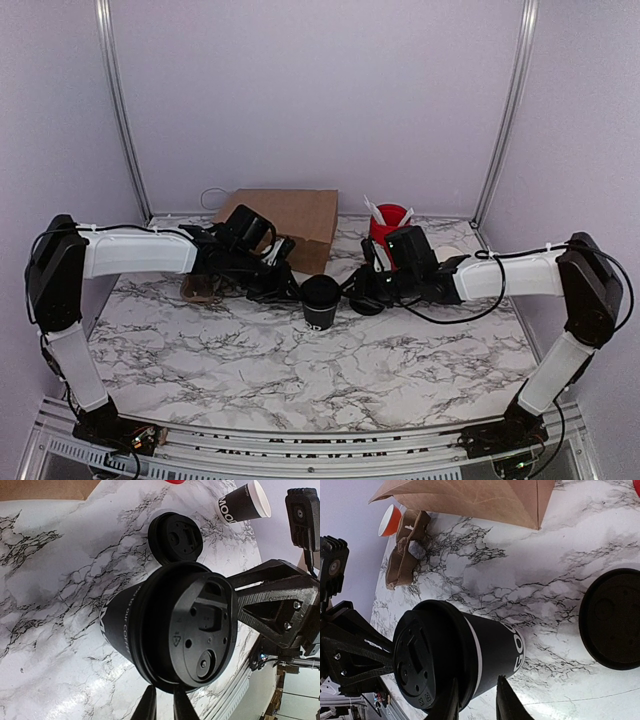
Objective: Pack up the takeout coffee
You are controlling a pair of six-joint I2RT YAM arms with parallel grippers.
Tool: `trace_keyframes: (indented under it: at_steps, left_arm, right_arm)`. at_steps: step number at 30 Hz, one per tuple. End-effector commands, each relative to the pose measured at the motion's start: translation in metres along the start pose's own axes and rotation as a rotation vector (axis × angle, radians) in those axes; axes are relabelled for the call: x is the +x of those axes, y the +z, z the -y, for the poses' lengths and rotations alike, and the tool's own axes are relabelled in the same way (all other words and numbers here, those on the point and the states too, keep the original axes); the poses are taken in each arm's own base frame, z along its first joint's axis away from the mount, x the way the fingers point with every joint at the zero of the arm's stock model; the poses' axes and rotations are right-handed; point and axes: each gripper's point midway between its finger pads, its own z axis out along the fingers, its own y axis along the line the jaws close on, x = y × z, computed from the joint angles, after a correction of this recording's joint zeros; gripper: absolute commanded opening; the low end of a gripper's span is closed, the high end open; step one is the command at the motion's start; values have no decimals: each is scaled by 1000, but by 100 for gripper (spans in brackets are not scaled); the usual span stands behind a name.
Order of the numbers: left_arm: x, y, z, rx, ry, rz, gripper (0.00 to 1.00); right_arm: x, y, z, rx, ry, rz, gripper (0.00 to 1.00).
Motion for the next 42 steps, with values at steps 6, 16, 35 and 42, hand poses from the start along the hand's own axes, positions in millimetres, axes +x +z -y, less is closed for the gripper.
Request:
trace_keyframes:
  at_steps: [6,16,35,42]
  left_arm:
    - [51,26,-83,-303,-53,-151,9]
    - [63,35,-85,-330,-42,-183,8]
    - [-6,-14,-11,-207,30,3,9]
    - [-32,-44,11,-168,52,87,10]
  right_arm:
    - [59,10,39,181,-17,-157,24]
    - [61,10,38,230,-53,-146,24]
    - [-44,-24,-48,41,-44,127,28]
    - [-60,-41,-51,44,-36,182,29]
